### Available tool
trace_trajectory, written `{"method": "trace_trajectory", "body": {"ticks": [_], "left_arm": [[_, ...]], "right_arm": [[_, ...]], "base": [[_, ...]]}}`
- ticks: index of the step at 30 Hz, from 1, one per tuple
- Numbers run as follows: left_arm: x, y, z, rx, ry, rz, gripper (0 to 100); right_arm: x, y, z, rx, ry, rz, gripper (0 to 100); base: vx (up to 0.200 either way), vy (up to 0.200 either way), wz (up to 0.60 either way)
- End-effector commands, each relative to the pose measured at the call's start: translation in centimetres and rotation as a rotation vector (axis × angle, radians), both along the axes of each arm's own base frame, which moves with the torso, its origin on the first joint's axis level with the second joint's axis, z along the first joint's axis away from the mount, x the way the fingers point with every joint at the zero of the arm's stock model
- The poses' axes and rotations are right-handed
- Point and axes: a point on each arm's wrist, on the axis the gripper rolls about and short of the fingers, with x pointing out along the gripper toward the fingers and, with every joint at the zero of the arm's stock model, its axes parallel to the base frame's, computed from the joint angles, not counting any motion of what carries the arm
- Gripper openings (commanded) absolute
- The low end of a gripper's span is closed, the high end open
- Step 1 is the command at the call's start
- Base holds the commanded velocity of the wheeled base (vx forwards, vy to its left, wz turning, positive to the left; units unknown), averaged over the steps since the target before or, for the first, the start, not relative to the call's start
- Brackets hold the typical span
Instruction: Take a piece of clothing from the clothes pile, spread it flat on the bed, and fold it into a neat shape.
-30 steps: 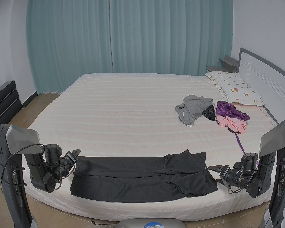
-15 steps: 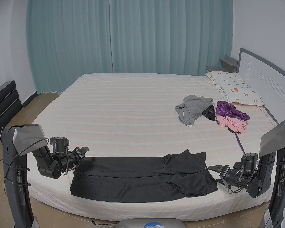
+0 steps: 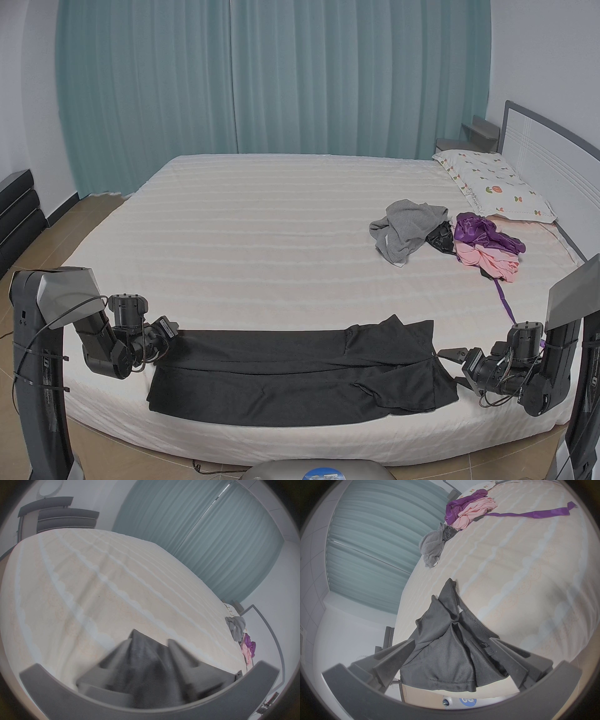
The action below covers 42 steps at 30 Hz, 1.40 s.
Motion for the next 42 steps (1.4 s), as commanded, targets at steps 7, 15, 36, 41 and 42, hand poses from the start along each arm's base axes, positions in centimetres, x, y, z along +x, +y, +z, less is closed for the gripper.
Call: {"method": "trace_trajectory", "body": {"ticks": [7,15,36,41,42], "left_arm": [[0.3,1.0,-0.6,0.019,-0.007,0.103,0],[0.1,1.0,-0.2,-0.033,-0.018,0.138,0],[-0.6,1.2,3.0,-0.113,-0.084,0.18,100],[-2.7,1.3,4.2,-0.117,-0.065,0.184,100],[-2.8,1.3,4.2,-0.117,-0.061,0.184,100]], "right_arm": [[0.0,0.0,0.0,0.0,0.001,0.001,100],[0.0,0.0,0.0,-0.001,0.002,0.002,100],[0.0,0.3,-0.4,-0.016,-0.001,0.006,100],[0.1,0.1,-0.1,-0.018,-0.018,-0.005,100],[0.1,0.0,0.0,-0.017,-0.019,-0.007,100]], "base": [[0.0,0.0,0.0],[0.0,0.0,0.0],[0.0,0.0,0.0],[0.0,0.0,0.0],[0.0,0.0,0.0]]}}
